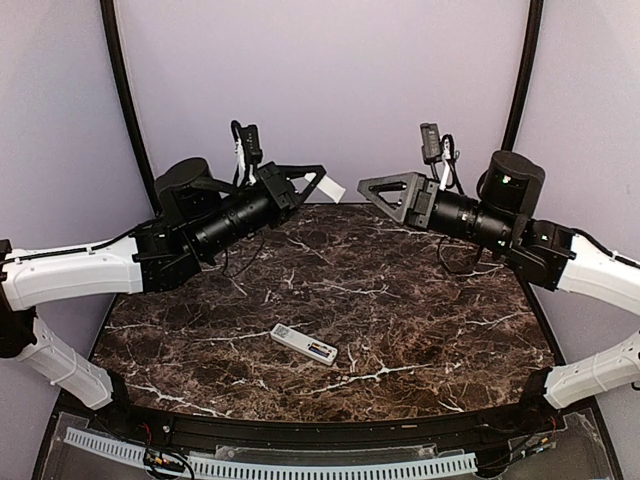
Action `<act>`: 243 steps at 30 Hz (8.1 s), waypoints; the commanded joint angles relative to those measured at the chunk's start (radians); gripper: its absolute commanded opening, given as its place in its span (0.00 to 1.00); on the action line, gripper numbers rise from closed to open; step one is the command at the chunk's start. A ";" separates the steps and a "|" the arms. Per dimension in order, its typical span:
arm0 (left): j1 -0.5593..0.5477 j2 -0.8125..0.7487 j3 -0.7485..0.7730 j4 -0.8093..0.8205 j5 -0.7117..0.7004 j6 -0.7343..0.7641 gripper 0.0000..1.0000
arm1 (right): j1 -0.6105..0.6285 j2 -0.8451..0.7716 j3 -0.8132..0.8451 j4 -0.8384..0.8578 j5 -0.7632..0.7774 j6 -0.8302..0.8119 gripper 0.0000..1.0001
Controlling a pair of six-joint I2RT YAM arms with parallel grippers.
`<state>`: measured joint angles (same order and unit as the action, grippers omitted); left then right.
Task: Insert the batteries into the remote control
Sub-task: Pass from the left arm to the right, then adjust the remote control without the battery cover at the center of the board, then load the battery cover onto the remote control without the battery cover.
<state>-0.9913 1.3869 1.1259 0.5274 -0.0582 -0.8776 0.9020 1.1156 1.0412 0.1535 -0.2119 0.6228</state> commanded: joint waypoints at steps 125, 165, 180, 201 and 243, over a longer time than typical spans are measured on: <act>-0.003 0.531 0.076 -1.117 0.193 1.511 0.36 | -0.377 0.092 -0.362 -0.340 -0.630 0.023 0.00; -0.025 0.102 -0.227 -0.704 0.280 1.137 0.73 | -0.283 0.660 0.006 -0.456 -0.843 -0.259 0.00; -0.078 0.112 -0.462 -0.155 0.136 1.207 0.74 | -0.242 0.782 0.170 -0.631 -0.833 -0.406 0.00; -0.100 0.352 -0.360 0.078 0.102 1.317 0.45 | -0.196 0.736 0.128 -0.551 -0.812 -0.385 0.00; -0.104 0.366 -0.264 -0.118 -0.007 1.193 0.10 | -0.199 0.782 0.099 -0.500 -0.818 -0.362 0.14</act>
<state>-1.0954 1.7473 0.8375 0.4286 -0.0277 0.3435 0.6975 1.8820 1.1530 -0.3660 -1.0145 0.2535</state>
